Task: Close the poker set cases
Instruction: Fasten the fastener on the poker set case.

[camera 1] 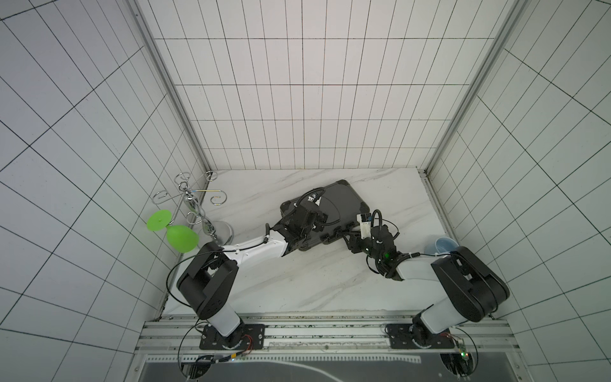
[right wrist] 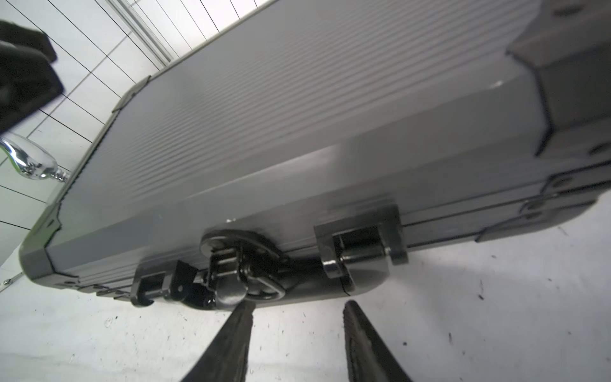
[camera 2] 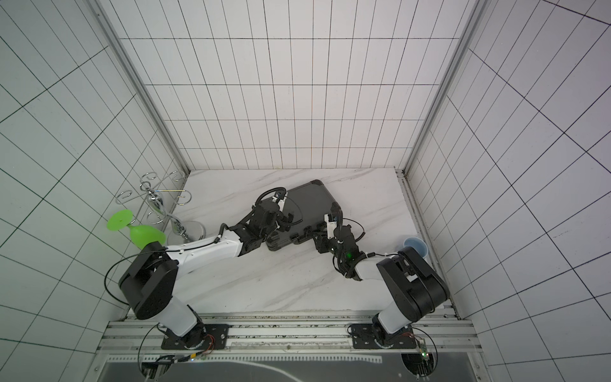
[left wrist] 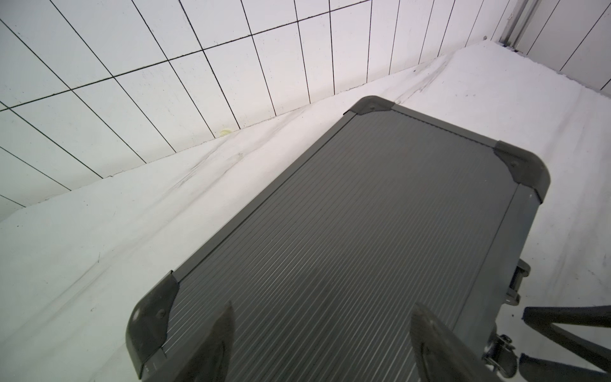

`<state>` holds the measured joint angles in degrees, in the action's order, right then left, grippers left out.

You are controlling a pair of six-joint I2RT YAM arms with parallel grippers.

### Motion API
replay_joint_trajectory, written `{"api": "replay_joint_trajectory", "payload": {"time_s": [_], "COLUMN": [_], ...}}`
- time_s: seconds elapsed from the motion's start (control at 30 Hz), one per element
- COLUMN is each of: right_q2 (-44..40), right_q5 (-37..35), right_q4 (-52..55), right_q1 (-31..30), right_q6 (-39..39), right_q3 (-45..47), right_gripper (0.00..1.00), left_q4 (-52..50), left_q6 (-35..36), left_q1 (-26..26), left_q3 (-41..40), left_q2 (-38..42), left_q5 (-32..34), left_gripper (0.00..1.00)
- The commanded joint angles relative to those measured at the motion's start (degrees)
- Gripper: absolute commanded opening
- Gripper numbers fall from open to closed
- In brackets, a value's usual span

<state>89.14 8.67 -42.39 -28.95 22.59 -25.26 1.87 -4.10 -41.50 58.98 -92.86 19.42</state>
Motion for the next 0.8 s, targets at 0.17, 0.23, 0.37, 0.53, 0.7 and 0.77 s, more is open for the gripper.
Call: {"api": "replay_joint_trajectory", "payload": {"time_s": [0.17, 0.23, 0.37, 0.53, 0.7, 0.77], "right_q2": [-0.1, 1.0, 2.4, 3.0, 3.9, 4.4], "right_q5": [-2.0, -1.7, -1.3, 1.0, 2.7, 1.4], "right_q4": [2.1, 1.1, 1.1, -0.3, -0.8, -0.3], "right_q1": [-1.0, -1.0, -1.1, -1.2, -1.3, -1.3], "right_q6": [-1.5, -1.9, -2.5, -2.7, -3.4, -3.9], "right_q3": [0.9, -0.1, -3.3, -5.5, -8.7, -10.3], "right_gripper": [0.47, 0.47, 0.47, 0.47, 0.47, 0.47], "left_q4": [-0.9, -0.9, -1.3, -1.2, -0.7, -0.5], "left_q6": [-3.1, -3.7, -4.1, -4.7, -6.5, -6.9], "left_q1": [2.9, 3.4, 4.1, 5.9, 7.7, 7.8], "left_q3": [1.7, 1.6, 1.5, 1.0, 0.4, -0.2], "left_q2": [-2.0, -2.1, -2.4, -2.9, -5.0, -5.7], "left_q5": [-3.9, -4.3, -4.7, -5.1, -7.5, -7.9], "left_gripper": [0.84, 0.84, 0.85, 0.86, 0.86, 0.86]}}
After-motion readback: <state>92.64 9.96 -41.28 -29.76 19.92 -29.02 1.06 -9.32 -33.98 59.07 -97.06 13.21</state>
